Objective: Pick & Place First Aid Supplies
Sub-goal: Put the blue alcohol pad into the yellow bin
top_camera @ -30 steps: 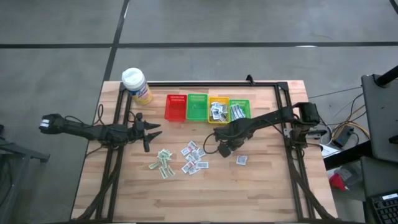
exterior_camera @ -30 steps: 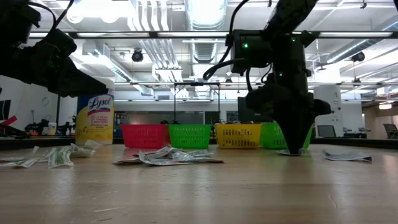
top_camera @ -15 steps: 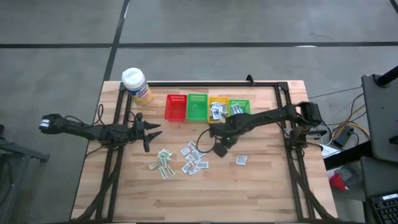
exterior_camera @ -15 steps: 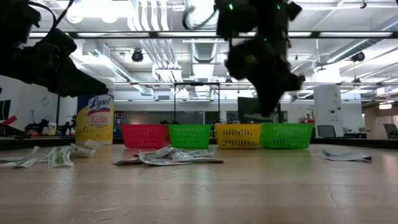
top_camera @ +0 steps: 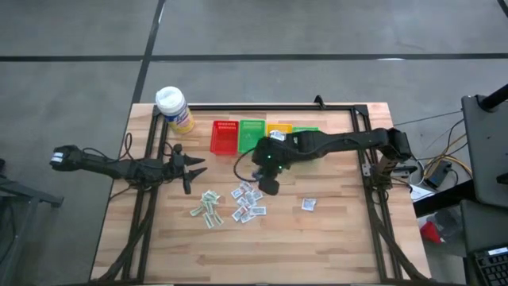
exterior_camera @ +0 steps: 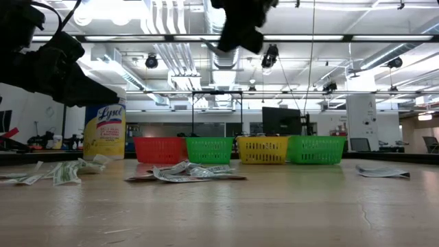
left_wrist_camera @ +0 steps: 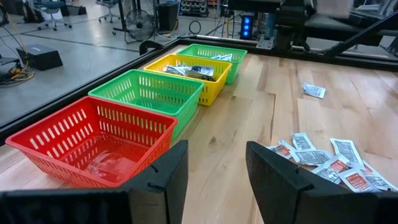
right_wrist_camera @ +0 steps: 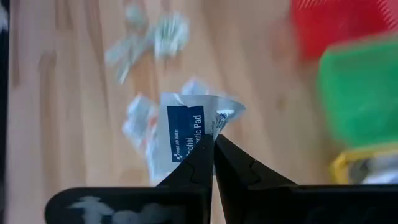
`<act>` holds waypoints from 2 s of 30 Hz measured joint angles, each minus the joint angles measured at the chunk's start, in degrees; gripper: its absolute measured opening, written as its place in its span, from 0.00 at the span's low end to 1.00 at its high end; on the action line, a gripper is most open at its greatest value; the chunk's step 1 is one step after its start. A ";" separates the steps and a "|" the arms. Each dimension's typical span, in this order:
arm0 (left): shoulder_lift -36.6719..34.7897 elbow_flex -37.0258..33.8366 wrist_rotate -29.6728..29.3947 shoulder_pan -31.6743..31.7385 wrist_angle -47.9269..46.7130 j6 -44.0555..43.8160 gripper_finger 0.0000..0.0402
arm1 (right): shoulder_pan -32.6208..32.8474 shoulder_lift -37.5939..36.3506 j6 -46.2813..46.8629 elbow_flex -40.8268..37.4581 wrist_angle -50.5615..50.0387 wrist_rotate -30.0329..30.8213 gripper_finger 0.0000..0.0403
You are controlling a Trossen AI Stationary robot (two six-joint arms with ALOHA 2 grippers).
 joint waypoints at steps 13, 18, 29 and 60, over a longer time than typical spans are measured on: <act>0.00 0.00 0.00 0.01 0.13 0.00 0.39 | -2.23 -0.05 0.92 6.18 2.60 36.84 0.02; 0.02 0.02 0.00 0.01 0.15 0.00 0.39 | -4.76 -0.04 4.41 6.18 1.73 40.68 0.02; 0.01 0.01 0.00 0.00 0.15 0.00 0.39 | -13.81 -0.04 21.89 6.05 -14.41 35.39 0.02; 0.00 0.00 0.00 0.01 0.07 0.04 0.39 | -22.48 7.08 30.65 -1.84 -15.05 7.32 0.02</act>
